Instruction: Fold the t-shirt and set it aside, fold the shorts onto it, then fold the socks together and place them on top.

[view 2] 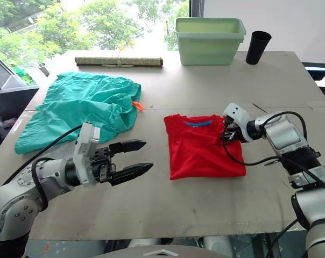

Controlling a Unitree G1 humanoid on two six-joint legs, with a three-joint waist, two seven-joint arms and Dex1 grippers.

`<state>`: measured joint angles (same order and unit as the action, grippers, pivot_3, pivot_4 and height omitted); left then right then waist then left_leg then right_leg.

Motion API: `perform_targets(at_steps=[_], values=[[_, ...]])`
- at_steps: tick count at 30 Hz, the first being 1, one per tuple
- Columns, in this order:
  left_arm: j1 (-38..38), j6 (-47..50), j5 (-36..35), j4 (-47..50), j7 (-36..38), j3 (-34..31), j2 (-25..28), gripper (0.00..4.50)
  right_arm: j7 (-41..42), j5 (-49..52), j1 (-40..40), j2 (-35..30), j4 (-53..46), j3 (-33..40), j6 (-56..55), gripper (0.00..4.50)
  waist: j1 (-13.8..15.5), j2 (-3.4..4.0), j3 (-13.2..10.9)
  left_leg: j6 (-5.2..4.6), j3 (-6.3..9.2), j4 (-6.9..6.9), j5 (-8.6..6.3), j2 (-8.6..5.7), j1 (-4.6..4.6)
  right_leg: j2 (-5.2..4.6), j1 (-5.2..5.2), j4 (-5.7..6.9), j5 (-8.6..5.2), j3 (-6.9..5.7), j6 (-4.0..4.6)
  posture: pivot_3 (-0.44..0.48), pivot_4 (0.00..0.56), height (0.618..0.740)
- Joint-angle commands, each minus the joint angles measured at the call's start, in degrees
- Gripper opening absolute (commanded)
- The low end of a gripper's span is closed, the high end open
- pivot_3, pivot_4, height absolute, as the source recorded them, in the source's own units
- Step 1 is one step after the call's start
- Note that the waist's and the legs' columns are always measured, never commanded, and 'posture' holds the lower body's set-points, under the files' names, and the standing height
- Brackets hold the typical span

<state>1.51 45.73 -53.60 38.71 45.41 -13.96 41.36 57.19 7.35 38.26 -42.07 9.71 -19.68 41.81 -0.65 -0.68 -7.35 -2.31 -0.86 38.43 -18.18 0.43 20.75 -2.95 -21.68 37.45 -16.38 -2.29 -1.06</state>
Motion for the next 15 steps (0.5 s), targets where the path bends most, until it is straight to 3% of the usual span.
perform_targets(at_steps=[1, 5, 8, 12, 15], values=[[-1.0, -1.2, -1.3, 2.1, -0.6, 0.6, 0.0, 4.5, -2.4, -3.6, -6.6, -5.8, -7.9, 0.8, 2.9, 0.14, 0.6, 0.08, 0.0, 0.0, 0.01, 0.0, 0.0, -0.01, 0.04, -0.03, 0.0, -0.03, 0.0, -0.03, 0.0, 0.0, 0.15, 0.74], [-1.7, -1.9, -0.5, 1.6, 1.1, 2.9, 0.4, 4.5, -1.5, -6.2, -12.8, -17.0, -15.7, 3.5, 2.1, 0.14, 2.3, 0.26, -0.1, -0.04, 0.03, 0.01, -0.02, -0.11, 0.23, -0.19, 0.0, -0.27, 0.0, -0.15, 0.0, 0.0, 0.15, 0.74], [-2.9, -3.0, 1.2, 0.8, 2.1, 5.7, -0.1, 4.5, -1.3, -8.4, -16.0, -23.9, -13.2, 5.1, -1.9, 0.14, 2.2, 0.28, -0.2, -0.08, 0.01, 0.05, -0.04, -0.13, 0.29, -0.21, 0.03, -0.46, 0.03, -0.15, 0.02, 0.0, 0.15, 0.74], [-6.1, -4.2, 2.9, -0.2, 2.2, 10.5, -2.2, 4.5, -3.3, -14.8, -11.4, -26.0, 1.9, 3.2, -14.8, 0.14, 1.5, 0.41, -0.2, -0.09, -0.03, 0.05, -0.03, -0.14, 0.26, -0.18, 0.06, -0.46, 0.03, -0.15, 0.02, 0.0, 0.15, 0.74], [-9.5, -4.7, 3.9, -1.0, 2.9, 14.6, -4.3, 4.5, -6.0, -21.7, -0.9, -23.0, 20.6, -0.3, -28.2, 0.14, 0.7, 0.72, -0.5, -0.09, -0.22, 0.09, -0.02, -0.15, 0.19, -0.06, 0.08, -0.41, 0.03, 0.0, 0.02, 0.0, 0.15, 0.74]])
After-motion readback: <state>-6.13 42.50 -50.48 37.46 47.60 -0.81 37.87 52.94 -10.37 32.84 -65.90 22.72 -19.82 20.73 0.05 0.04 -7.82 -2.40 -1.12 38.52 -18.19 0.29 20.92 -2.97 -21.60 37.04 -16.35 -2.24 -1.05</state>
